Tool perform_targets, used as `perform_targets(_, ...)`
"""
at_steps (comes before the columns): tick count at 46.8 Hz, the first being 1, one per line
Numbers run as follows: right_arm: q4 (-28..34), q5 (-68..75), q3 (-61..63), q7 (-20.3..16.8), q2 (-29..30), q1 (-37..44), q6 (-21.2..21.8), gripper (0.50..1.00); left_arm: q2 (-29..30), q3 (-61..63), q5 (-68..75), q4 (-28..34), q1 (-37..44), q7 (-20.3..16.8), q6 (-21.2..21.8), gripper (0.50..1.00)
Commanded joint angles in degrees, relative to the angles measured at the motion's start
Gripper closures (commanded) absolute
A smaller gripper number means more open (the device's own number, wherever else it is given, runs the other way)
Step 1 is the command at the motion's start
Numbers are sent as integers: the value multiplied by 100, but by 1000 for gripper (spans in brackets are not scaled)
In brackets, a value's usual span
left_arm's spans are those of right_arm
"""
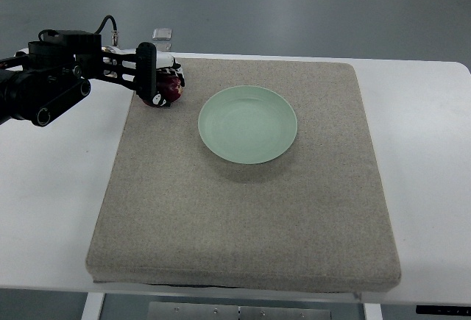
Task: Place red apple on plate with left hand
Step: 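Close the left hand's fingers around the red apple, then carry the held apple with the left hand onto the green plate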
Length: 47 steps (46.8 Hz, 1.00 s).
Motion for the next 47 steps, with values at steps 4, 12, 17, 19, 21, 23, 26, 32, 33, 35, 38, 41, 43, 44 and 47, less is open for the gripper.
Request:
perform_targets(4,0,0,0,0,0,0,0,570,-9,-87,-50,-9,-72,0,10,1000)
perform_targets(12,0,0,0,0,0,0,0,568,-70,-131,-67,-175,-212,0,36,1000)
perform_targets(17,0,0,0,0,0,0,0,570,-79,-236,-59,-465,-239,0,71,1000)
perform_targets(19,0,0,0,0,0,0,0,570,-79,-237,-59,-623,-256,0,150,1000)
perform_targets(21,0,0,0,0,0,0,0,568,-79,-237,-41,-773,-257,0,255,1000)
perform_targets(23,0,0,0,0,0,0,0,568,-79,-237,-32,-913,-257,0,343,1000)
perform_targets(26,0,0,0,0,0,0,0,570,-88,-237,-15,-1116,-257,0,431,1000)
perform_targets(32,0,0,0,0,0,0,0,570,-97,-228,-6,-1380,-239,0,449,1000)
perform_targets(33,0,0,0,0,0,0,0,568,-105,-236,-15,-1406,-239,0,449,1000)
perform_targets(35,0,0,0,0,0,0,0,568,-106,-228,-15,-1441,-230,0,449,1000)
perform_targets(38,0,0,0,0,0,0,0,568,-123,-228,-15,-1477,-213,0,449,1000)
perform_targets(41,0,0,0,0,0,0,0,570,-158,-228,-15,-1485,-204,0,449,1000)
perform_targets(43,0,0,0,0,0,0,0,570,-228,-228,-23,-1477,-204,0,449,1000)
perform_targets(44,0,0,0,0,0,0,0,570,-272,-228,-23,-1477,-195,0,449,1000)
perform_targets(47,0,0,0,0,0,0,0,570,-360,-228,-32,-1477,-186,0,449,1000)
